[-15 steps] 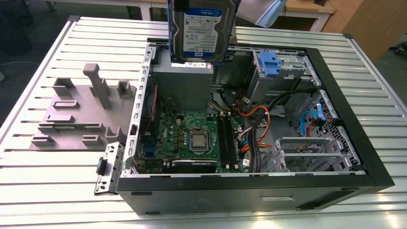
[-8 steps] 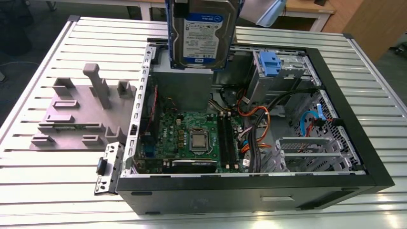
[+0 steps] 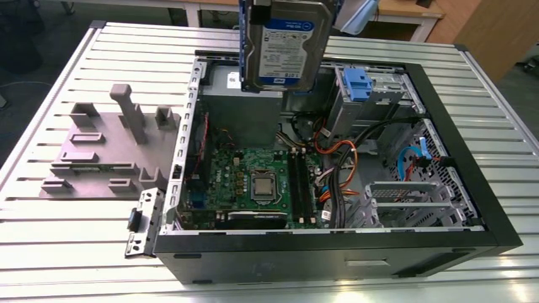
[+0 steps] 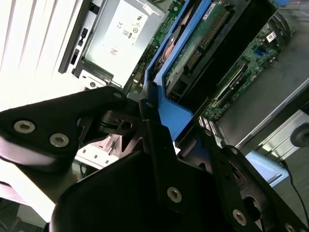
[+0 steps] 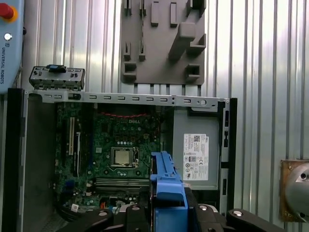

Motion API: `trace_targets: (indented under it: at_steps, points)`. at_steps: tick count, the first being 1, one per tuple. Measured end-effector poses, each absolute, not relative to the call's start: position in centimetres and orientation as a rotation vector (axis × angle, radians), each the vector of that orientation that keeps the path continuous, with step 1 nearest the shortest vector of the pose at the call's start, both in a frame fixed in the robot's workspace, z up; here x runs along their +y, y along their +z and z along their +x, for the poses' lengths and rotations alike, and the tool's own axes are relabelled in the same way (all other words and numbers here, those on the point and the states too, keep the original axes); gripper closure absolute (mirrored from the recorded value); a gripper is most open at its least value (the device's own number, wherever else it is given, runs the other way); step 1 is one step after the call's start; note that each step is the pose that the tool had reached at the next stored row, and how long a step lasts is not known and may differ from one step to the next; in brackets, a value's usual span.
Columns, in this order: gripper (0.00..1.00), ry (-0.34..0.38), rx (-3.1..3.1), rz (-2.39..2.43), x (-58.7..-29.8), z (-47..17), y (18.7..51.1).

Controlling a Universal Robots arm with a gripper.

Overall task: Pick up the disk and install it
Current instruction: 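Pick up the disk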

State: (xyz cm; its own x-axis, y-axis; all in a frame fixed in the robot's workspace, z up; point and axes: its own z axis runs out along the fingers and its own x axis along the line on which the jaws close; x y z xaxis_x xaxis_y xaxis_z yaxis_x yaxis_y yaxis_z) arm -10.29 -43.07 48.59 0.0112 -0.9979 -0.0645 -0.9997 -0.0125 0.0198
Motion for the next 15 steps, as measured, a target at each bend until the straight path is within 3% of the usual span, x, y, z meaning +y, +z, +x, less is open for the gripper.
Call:
trace_targets:
  at_steps: [8,15]
  points:
    - [0.63,0.093,2.185,-2.211,-43.2,-8.9,48.5]
    - [0.63,0.093,2.186,-2.211,-45.0,-8.7,48.4]
